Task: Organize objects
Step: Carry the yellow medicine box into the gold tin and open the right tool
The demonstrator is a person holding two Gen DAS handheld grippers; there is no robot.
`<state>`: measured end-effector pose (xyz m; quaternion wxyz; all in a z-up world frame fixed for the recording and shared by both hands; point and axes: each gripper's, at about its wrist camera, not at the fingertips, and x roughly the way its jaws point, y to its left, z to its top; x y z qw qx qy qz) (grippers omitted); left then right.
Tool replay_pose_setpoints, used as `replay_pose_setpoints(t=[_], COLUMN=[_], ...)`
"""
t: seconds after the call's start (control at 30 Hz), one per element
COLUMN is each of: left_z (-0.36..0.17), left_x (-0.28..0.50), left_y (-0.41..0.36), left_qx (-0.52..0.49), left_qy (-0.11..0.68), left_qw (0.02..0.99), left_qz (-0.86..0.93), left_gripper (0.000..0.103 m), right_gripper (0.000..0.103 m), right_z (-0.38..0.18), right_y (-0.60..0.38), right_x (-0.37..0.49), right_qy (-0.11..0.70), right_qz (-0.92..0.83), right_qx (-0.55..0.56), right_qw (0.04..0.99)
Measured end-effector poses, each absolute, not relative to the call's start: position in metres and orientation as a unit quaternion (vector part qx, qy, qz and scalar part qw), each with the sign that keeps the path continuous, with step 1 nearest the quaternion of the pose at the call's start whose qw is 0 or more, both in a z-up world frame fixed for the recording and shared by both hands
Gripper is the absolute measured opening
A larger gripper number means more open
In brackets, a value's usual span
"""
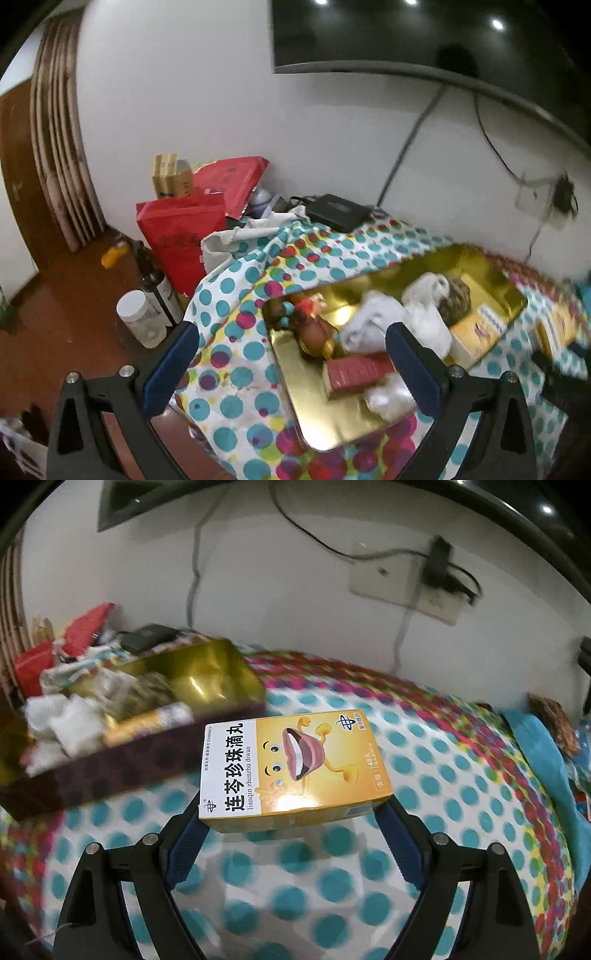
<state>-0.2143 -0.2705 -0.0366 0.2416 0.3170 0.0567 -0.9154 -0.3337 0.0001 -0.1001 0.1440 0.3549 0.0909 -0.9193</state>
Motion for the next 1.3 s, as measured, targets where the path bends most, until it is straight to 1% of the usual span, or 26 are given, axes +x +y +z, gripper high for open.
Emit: replay_pose_setpoints(t=[0.1,0.3,0.37,0.57,0.8,1.17,1.27,1.3], left_z=[-0.034,-0.011,0.001,0.027,0.024,0.018,0.018,0.018], left_x=[-0.208,-0.185,-0.173,-0.140,-0.139,-0.141,-0.141,-0.142], left_y=[-0.251,-0.214,-0.203,-0.190,-0.205,-0.206,-0.207,-0.207], left_qx=[0.323,0.330,0.326,0.312,0.319,0.324,0.324,0.323], left_qy=[0.069,0.085,0.077,0.056,0.063,0.059,0.061,0.062], left_qw=[0.222,0.198,0.181,0.181,0.198,0.198,0.198,0.199], left_qz=[-0.917,-0.919,-0.925,-0.931,-0.925,-0.924,-0.923,-0.923], left_gripper=[0.103,0.103,0.103,0.103,0.103,0.103,0.103,0.103], right_gripper=[0.086,0.086,0.086,0.086,0.086,0.086,0.088,0.091], right_z=[-0.090,-0.078,-0.077,-0.073,-0.077,-0.075,-0.078,-0.078], right_y=[-0.030,-0.098,-0.117,-0.153,-0.166,-0.172,-0.174,-0.174], right_x=[-0.336,-0.342,-0.345,-0.341,-0.338,-0.342,-0.342,-0.342], right_qy=[0.090,0.103,0.094,0.088,0.083,0.080,0.077,0.077], right_qz=[-0.918,-0.911,-0.908,-0.905,-0.902,-0.902,-0.898,-0.899], right_qx=[0.350,0.348,0.354,0.358,0.370,0.371,0.379,0.380], right_qw=[0.165,0.194,0.202,0.211,0.205,0.205,0.208,0.204])
